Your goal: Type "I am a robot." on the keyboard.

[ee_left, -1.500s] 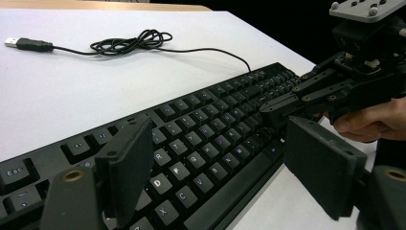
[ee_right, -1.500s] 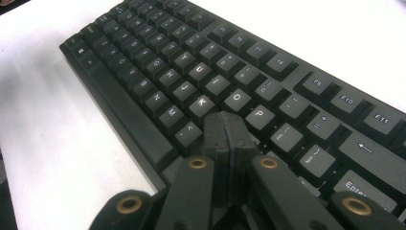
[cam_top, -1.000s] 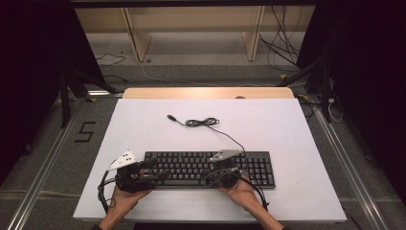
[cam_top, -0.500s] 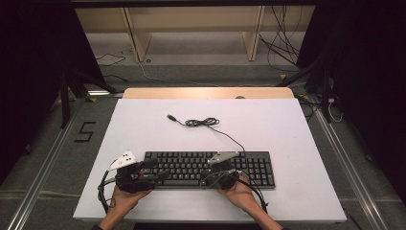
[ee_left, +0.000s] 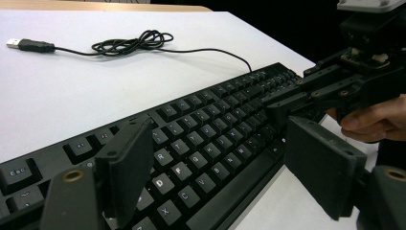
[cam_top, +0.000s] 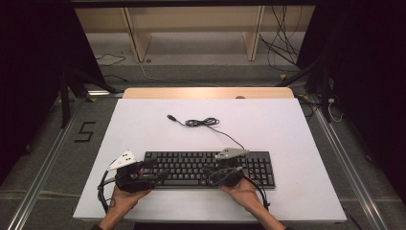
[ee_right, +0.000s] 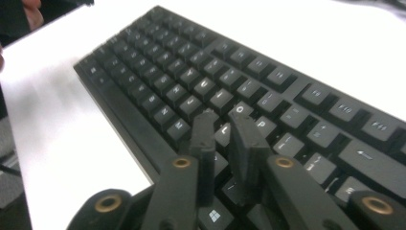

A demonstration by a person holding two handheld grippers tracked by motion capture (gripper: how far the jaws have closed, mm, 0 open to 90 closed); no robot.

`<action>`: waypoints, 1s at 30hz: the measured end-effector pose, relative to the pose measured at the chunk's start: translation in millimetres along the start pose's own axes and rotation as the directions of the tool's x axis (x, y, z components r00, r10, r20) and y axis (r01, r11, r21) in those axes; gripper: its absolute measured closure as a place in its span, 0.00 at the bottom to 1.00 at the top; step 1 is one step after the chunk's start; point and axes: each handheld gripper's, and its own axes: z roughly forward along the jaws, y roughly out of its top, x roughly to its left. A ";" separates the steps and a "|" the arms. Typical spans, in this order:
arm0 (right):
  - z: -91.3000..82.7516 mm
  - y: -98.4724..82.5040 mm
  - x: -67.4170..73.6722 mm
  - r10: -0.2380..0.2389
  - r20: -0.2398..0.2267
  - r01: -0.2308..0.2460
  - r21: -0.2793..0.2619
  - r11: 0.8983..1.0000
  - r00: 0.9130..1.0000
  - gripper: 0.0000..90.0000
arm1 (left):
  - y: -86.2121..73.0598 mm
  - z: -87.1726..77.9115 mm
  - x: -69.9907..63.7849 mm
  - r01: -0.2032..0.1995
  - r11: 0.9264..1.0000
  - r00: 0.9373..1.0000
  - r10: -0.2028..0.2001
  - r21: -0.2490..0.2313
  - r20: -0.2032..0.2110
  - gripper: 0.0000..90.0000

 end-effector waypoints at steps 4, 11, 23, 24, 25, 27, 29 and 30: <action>-6.4 -0.2 -2.3 0.004 -0.005 -0.004 -0.023 1.000 1.000 0.84 | 0.0 -0.4 0.6 0.002 1.000 1.000 -0.002 -0.001 0.000 0.28; -19.2 -0.5 -5.3 0.011 -0.015 -0.012 -0.065 0.998 1.000 0.67 | 0.0 -0.3 0.5 0.000 1.000 1.000 0.000 -0.001 0.001 0.28; -42.5 -2.1 -7.2 0.015 -0.010 -0.016 -0.140 0.990 1.000 0.47 | 0.2 -0.5 0.9 0.002 1.000 1.000 -0.002 0.004 0.004 0.27; -44.3 -3.0 -7.5 0.016 -0.009 -0.017 -0.144 0.989 1.000 0.47 | 0.2 -0.5 0.9 0.002 1.000 1.000 -0.002 0.004 0.004 0.27; -46.0 -4.1 -7.9 0.017 -0.009 -0.018 -0.148 0.989 1.000 0.46 | 0.2 -0.5 1.0 0.001 1.000 1.000 -0.001 0.005 0.004 0.27; -49.2 -6.2 -8.7 0.021 -0.008 -0.022 -0.155 0.988 1.000 0.45 | 0.1 -0.3 0.9 0.002 1.000 1.000 -0.002 0.005 0.004 0.27; -52.2 -8.1 -9.4 0.021 -0.003 -0.022 -0.163 0.986 1.000 0.44 | 0.2 -0.3 0.8 0.001 1.000 1.000 -0.001 0.005 0.005 0.27; -53.8 -8.9 -9.8 0.023 -0.001 -0.023 -0.167 0.986 1.000 0.44 | 0.2 -0.3 0.7 0.001 1.000 1.000 -0.001 0.005 0.005 0.27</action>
